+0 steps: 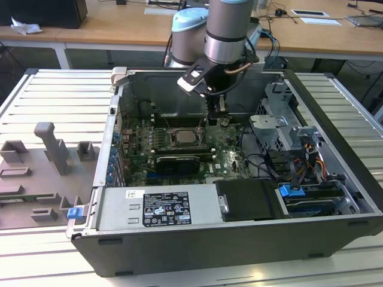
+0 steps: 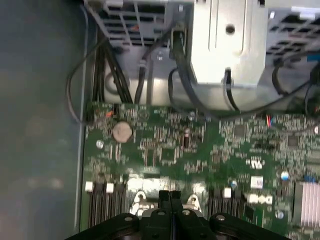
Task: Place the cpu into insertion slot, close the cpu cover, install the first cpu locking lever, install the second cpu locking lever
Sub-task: 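Close the cpu cover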
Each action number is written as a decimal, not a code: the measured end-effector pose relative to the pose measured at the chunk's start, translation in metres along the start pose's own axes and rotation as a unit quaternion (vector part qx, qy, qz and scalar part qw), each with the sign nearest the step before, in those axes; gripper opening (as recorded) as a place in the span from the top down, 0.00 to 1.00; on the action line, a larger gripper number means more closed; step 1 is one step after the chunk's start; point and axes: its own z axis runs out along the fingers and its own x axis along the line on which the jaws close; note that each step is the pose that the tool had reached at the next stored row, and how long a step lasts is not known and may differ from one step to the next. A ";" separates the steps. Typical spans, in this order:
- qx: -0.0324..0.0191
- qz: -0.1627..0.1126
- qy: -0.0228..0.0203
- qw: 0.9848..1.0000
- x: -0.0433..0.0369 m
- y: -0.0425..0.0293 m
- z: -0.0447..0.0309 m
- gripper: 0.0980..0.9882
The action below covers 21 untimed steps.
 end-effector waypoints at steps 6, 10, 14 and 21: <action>0.000 0.000 0.000 1.000 0.0011 -0.0194 0.0000 0.99; 0.000 0.000 0.000 1.000 0.0018 -0.0295 0.0009 0.99; 0.000 0.000 0.000 1.000 0.0021 -0.0369 0.0041 0.99; 0.000 0.000 0.000 1.000 0.0026 -0.0459 0.0060 0.99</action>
